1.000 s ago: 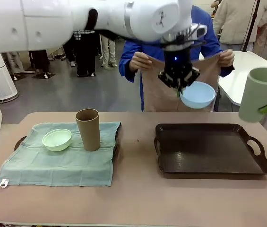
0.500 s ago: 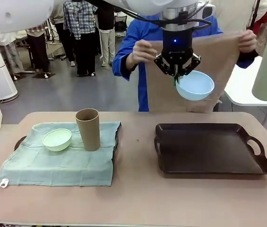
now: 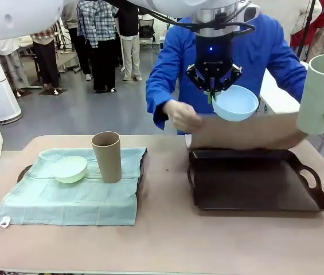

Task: Set up a tray with a mat and arrange the tableware.
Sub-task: Pick up the Picnic Bowl and Reusable plastic cup from the Handle tray in front of the human's position and hold them in the air, then place the Picnic Bowl and Reusable plastic cup back onto the Handle tray in front of the human's position.

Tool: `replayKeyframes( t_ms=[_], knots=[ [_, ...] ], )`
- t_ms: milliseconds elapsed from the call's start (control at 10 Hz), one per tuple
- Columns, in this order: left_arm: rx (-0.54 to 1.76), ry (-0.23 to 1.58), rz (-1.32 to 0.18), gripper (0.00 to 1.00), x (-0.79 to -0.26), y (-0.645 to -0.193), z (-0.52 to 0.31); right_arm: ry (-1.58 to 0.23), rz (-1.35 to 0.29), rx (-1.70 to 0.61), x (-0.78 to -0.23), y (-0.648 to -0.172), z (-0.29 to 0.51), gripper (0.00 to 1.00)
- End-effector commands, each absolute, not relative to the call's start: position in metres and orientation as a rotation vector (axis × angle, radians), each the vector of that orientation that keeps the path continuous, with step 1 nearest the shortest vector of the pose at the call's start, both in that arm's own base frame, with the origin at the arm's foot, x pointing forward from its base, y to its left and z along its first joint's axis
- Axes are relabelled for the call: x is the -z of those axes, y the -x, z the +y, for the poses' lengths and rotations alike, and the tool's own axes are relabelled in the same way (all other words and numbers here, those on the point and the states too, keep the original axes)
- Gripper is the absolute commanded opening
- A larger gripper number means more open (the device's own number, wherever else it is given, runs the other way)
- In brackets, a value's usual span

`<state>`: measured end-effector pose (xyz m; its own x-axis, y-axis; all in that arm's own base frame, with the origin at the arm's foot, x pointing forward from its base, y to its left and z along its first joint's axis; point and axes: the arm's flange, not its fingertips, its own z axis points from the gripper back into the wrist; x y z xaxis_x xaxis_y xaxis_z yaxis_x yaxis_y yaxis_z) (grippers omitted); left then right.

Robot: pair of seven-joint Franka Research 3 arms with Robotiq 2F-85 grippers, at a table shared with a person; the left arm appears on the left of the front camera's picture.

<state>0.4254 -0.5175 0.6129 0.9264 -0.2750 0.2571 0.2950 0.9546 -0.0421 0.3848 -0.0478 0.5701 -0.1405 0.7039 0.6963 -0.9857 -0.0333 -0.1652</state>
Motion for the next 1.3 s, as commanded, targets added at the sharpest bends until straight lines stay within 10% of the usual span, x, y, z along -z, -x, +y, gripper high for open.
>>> replayKeyframes(
  t_ms=[0, 1200],
  knots=[
    [0.295, 0.083, -0.254, 0.0, -0.6147, -0.4248, -0.5181, -0.479, -0.755, -1.588, -0.5821, -0.3742, -0.0471, 0.19],
    [0.295, 0.083, -0.254, 0.0, -0.6147, -0.4248, -0.5181, -0.479, -0.755, -1.588, -0.5821, -0.3742, -0.0471, 0.19]
  ],
)
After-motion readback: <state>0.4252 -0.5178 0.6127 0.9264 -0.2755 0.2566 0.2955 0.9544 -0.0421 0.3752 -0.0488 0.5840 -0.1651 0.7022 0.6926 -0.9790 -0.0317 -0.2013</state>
